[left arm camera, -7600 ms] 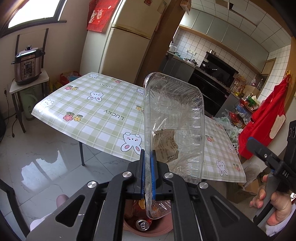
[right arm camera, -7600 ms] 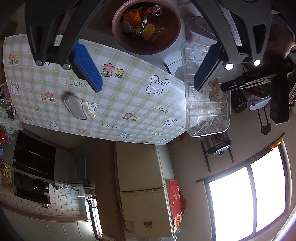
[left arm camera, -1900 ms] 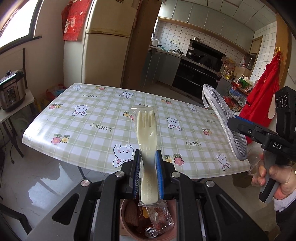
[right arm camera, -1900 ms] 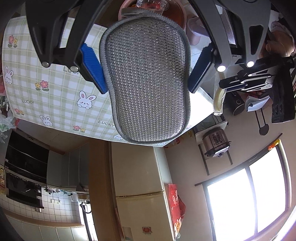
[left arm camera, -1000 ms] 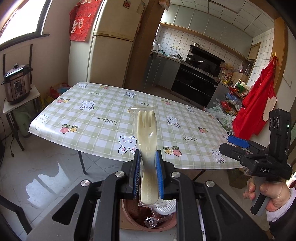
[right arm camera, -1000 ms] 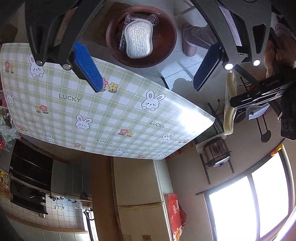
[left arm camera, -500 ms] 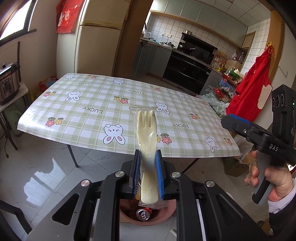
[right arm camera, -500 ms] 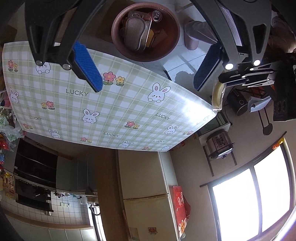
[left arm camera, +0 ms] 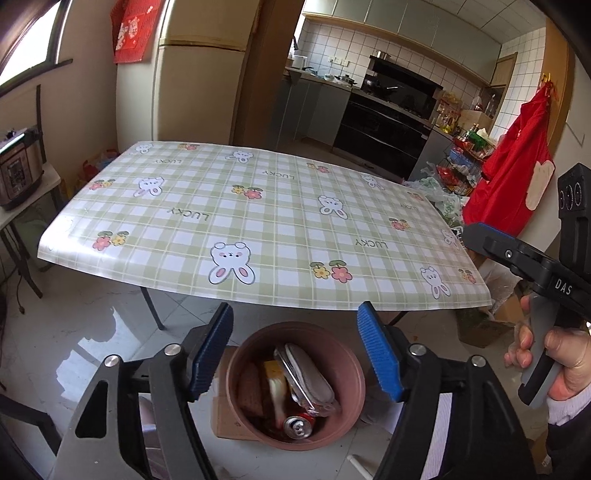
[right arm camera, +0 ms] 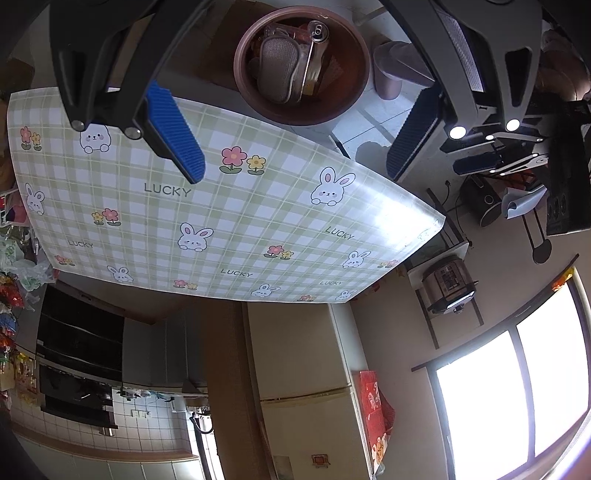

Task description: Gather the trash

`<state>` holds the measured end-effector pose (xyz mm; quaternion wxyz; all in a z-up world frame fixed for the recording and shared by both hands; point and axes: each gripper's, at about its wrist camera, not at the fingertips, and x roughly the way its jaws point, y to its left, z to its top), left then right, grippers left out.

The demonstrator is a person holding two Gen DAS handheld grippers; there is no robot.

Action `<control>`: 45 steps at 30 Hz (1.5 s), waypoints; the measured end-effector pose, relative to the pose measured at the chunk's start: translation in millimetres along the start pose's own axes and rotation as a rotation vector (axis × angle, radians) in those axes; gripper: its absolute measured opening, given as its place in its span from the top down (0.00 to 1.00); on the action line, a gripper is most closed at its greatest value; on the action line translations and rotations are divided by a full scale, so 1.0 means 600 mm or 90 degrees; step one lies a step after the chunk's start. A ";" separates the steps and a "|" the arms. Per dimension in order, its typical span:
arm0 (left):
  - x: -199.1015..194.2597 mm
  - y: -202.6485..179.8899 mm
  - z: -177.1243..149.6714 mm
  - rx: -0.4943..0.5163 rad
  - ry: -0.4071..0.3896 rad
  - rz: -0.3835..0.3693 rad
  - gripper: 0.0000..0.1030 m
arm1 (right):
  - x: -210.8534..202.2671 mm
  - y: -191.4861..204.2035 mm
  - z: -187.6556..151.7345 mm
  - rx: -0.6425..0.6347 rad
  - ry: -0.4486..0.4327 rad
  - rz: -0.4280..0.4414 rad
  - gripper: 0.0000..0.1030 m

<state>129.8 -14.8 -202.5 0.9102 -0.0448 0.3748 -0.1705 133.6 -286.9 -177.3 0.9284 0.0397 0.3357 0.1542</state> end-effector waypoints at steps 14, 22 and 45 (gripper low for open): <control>-0.111 -0.002 0.066 0.069 -0.139 0.107 0.06 | -0.080 0.047 0.049 -0.054 -0.041 -0.071 0.06; -0.178 -0.022 0.098 0.103 -0.202 0.125 0.06 | -0.146 0.082 0.074 -0.076 -0.089 -0.095 0.06; -0.279 -0.094 0.097 0.137 -0.280 0.109 0.06 | -0.250 0.110 0.066 -0.062 -0.152 -0.128 0.06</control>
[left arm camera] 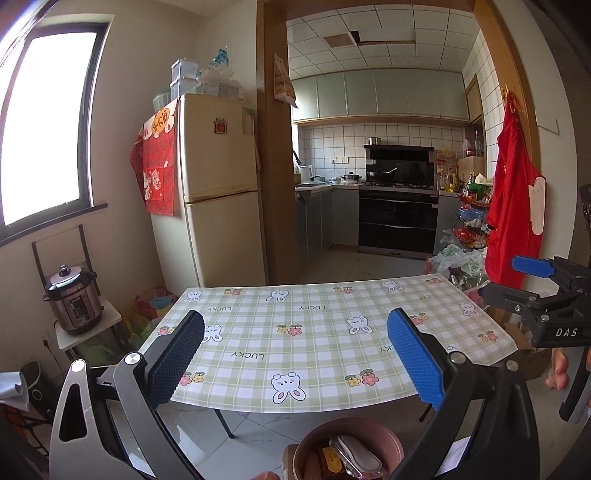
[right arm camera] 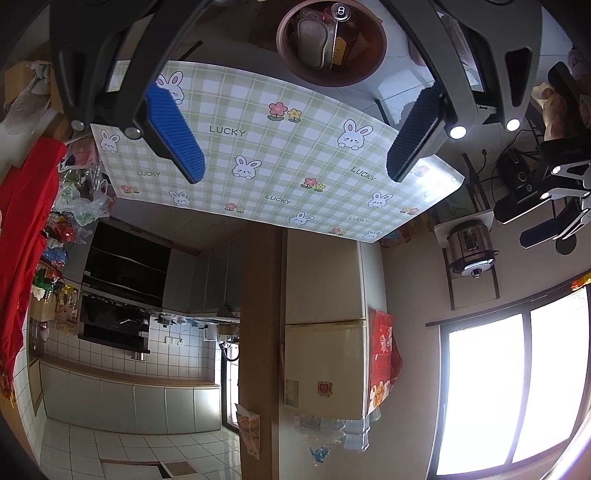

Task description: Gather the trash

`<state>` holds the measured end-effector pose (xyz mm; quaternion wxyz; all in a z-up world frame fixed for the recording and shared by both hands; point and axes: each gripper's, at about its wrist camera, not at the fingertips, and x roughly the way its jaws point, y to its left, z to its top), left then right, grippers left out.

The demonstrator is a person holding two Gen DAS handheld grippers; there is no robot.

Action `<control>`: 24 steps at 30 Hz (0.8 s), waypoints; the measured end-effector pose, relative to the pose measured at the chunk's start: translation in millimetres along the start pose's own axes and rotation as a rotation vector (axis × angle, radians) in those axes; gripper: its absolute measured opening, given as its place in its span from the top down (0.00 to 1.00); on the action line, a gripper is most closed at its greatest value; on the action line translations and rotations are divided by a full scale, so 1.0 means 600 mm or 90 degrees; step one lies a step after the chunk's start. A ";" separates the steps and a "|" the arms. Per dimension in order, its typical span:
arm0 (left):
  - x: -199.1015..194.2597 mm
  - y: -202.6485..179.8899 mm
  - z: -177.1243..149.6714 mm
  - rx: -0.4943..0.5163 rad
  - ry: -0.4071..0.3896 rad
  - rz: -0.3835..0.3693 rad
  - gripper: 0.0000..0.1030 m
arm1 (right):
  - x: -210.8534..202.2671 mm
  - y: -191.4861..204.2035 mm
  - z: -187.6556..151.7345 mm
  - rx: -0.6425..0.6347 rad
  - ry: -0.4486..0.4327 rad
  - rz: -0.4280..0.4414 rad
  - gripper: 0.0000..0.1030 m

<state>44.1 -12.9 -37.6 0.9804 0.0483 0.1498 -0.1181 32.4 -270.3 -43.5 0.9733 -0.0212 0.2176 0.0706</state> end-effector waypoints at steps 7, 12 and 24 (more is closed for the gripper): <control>-0.014 -0.006 0.001 0.001 -0.005 -0.003 0.06 | -0.014 0.008 -0.002 -0.004 -0.004 -0.004 0.05; -0.020 -0.008 0.000 -0.001 -0.005 -0.005 0.06 | -0.017 0.013 -0.002 -0.008 -0.002 -0.005 0.06; -0.029 -0.012 -0.001 0.017 -0.005 0.013 0.06 | -0.011 0.017 -0.002 -0.021 -0.003 -0.011 0.05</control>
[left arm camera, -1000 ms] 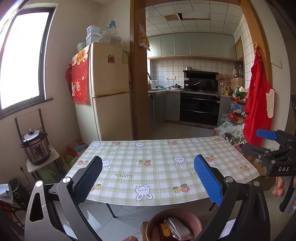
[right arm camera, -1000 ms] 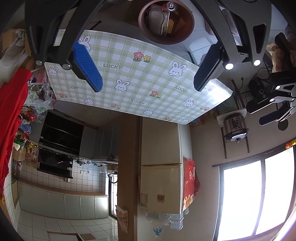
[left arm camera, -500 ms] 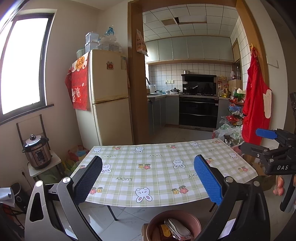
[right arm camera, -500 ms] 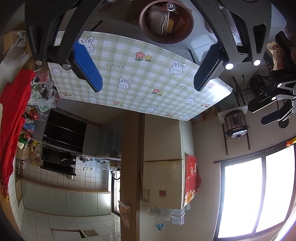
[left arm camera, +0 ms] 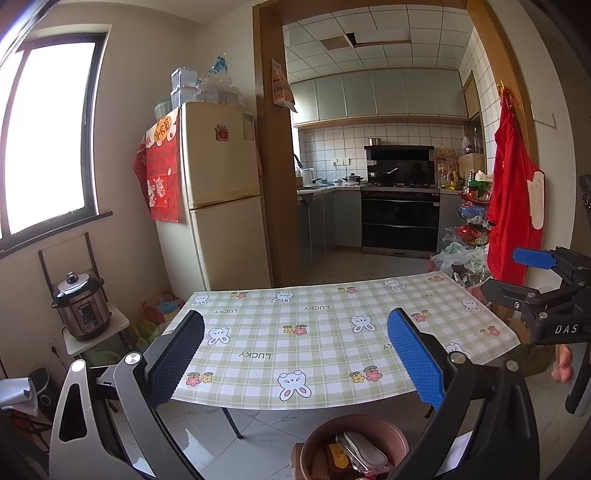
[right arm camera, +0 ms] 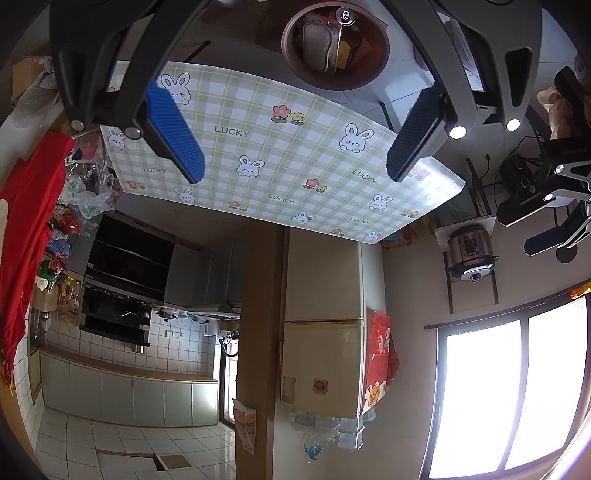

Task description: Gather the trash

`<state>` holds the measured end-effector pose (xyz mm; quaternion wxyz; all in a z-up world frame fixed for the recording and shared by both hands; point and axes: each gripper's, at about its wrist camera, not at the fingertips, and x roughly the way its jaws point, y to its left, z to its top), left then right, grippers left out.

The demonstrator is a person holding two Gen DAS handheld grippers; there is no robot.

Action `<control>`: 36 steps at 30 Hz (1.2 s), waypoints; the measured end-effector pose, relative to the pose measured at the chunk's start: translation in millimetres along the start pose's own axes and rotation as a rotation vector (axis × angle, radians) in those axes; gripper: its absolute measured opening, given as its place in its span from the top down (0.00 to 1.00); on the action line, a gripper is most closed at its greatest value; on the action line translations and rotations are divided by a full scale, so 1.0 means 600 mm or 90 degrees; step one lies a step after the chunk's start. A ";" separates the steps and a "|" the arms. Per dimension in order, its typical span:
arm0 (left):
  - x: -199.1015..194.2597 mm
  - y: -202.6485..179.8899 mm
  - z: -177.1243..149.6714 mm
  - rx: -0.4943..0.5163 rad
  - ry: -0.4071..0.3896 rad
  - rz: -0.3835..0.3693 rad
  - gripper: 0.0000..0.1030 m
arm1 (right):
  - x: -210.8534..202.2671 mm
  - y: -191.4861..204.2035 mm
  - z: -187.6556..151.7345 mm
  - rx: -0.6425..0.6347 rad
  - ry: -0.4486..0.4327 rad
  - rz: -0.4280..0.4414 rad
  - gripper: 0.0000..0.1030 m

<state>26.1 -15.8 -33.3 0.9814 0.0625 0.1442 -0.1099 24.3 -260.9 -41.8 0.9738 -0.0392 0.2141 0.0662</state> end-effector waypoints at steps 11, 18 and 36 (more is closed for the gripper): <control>0.000 0.003 -0.006 0.003 0.008 -0.003 0.06 | 0.000 0.000 -0.005 -0.003 0.000 -0.003 0.06; 0.002 0.008 -0.007 -0.002 0.011 0.005 0.06 | -0.002 0.003 -0.003 -0.005 -0.001 0.000 0.05; 0.003 0.008 -0.013 -0.009 0.018 0.015 0.06 | 0.002 0.009 0.001 -0.012 0.000 0.002 0.06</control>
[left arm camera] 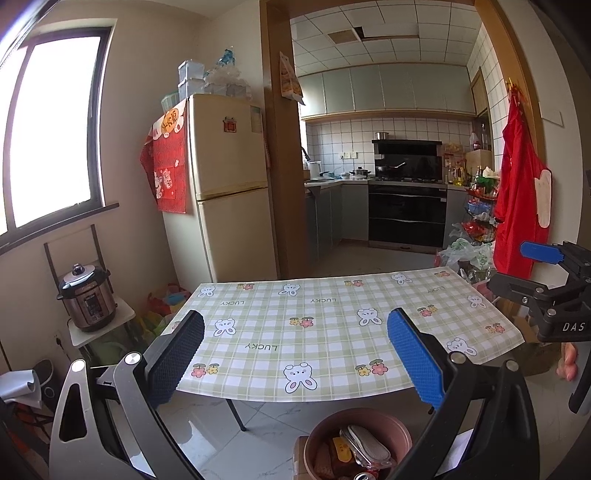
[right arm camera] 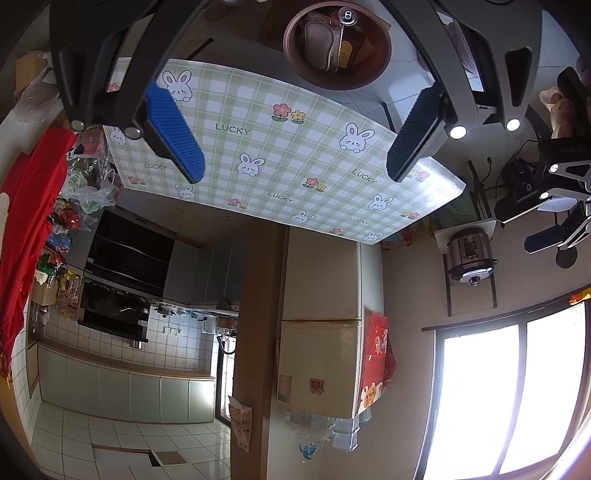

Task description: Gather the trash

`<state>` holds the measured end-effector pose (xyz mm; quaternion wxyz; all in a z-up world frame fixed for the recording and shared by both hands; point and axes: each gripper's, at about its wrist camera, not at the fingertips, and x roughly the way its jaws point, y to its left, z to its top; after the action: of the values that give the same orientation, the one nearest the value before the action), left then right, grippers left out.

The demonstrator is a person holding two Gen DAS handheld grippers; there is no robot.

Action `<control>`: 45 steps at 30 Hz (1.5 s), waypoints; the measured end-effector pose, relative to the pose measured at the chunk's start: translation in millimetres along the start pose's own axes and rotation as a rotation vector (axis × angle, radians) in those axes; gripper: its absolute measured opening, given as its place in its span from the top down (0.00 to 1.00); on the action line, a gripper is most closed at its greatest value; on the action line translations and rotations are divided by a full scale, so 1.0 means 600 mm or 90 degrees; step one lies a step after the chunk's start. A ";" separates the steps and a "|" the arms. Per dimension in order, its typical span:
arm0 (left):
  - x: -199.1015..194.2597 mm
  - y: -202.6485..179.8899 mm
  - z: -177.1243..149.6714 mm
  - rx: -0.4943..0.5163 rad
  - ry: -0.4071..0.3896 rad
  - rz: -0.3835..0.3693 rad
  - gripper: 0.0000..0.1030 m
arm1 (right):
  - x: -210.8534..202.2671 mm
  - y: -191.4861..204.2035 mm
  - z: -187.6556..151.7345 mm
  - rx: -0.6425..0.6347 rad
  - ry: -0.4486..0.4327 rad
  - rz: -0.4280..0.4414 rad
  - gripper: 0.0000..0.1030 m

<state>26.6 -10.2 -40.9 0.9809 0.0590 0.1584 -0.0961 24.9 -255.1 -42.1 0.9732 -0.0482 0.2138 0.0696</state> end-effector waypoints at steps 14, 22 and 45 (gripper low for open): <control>0.004 0.004 -0.001 -0.002 0.007 0.003 0.06 | 0.002 -0.001 -0.002 0.001 0.003 0.001 0.06; 0.009 0.006 -0.006 -0.003 0.015 0.001 0.06 | 0.005 -0.001 -0.013 0.005 0.009 0.007 0.05; 0.019 0.006 -0.024 -0.008 0.036 0.010 0.06 | 0.020 -0.003 -0.031 0.011 0.032 0.014 0.06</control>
<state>33.6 -6.5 -57.6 0.9772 0.0568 0.1860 -0.0854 28.4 -257.9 -63.7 0.9670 -0.0394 0.2394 0.0775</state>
